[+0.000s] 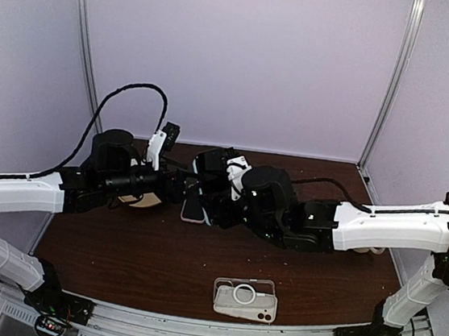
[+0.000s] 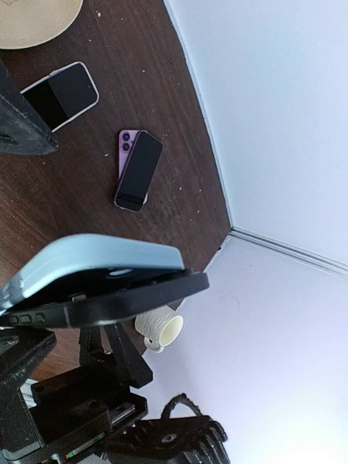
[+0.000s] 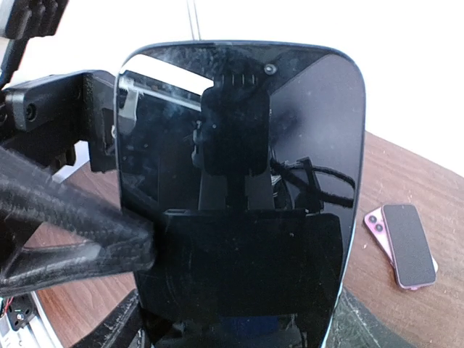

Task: Put the phone into the phone case
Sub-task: Pass from the right arm to the left

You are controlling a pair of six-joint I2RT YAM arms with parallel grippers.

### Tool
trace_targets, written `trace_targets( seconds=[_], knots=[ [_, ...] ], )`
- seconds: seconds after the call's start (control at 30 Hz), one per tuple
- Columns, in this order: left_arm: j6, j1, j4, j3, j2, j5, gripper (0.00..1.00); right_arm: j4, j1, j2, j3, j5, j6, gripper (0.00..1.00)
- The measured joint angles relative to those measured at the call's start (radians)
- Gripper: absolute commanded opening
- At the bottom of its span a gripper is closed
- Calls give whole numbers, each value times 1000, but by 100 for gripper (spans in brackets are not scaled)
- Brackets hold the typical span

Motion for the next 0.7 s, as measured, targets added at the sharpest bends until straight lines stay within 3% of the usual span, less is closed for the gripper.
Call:
trace_targets(
  seconds=[0.2, 0.53, 0.7],
  knots=[
    [-61, -6, 75, -7, 1, 9, 57, 41, 8, 0, 0, 9, -57, 19],
    [-97, -5, 128, -7, 29, 63, 55, 49, 11, 0, 0, -1, -99, 19],
    [-117, -6, 144, -7, 61, 106, 35, 37, 11, 0, 0, -5, -105, 21]
  ],
)
